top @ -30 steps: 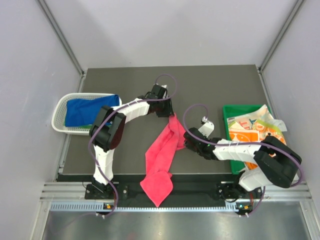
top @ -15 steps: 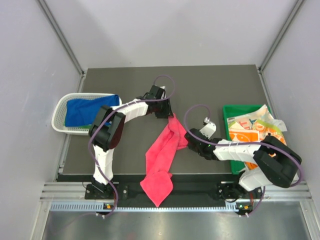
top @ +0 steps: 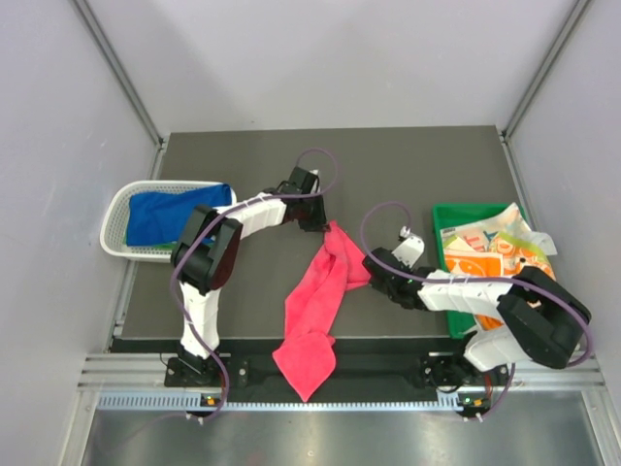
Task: Fold and stack the towels
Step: Flatten out the crumpled towel
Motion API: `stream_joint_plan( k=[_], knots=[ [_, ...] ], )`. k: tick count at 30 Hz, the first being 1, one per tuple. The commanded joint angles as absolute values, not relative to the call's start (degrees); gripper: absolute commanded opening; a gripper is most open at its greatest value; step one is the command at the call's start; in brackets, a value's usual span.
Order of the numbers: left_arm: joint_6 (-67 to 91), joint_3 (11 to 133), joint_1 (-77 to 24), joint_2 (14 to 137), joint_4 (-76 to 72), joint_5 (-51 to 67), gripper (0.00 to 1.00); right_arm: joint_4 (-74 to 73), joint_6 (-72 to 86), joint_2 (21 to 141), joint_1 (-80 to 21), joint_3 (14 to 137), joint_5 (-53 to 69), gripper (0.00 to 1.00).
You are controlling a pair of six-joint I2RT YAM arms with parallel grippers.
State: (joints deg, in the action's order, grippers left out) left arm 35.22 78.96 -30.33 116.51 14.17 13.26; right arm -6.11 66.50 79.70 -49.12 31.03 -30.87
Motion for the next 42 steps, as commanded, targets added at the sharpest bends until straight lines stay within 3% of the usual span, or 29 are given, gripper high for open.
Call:
stream_joint_plan(
  k=[1,6,15,29,42],
  knots=[
    [32.3,81.6,-29.2,110.8,17.7,9.4,0.03,-10.0,61.8,76.5,-46.6,32.2,-34.4,0.00],
    [27.2,87.0,-29.1,106.4,27.1,-1.6,0.00,-13.2,53.4,72.1,-44.7,36.6,-36.5,0.00],
    [17.1,88.5,-29.2,93.0,36.2,-11.4,0.00,-12.9,30.3,63.3,-42.9,47.6,-40.6,0.00],
    [10.6,83.1,-29.9,68.0,35.2,-0.4,0.00,-10.3,7.0,53.4,-42.9,59.7,-30.8,0.00],
    [6.4,91.0,-29.9,58.8,33.6,14.1,0.00,-15.3,-3.3,45.5,-42.9,72.6,-17.9,0.00]
  ],
)
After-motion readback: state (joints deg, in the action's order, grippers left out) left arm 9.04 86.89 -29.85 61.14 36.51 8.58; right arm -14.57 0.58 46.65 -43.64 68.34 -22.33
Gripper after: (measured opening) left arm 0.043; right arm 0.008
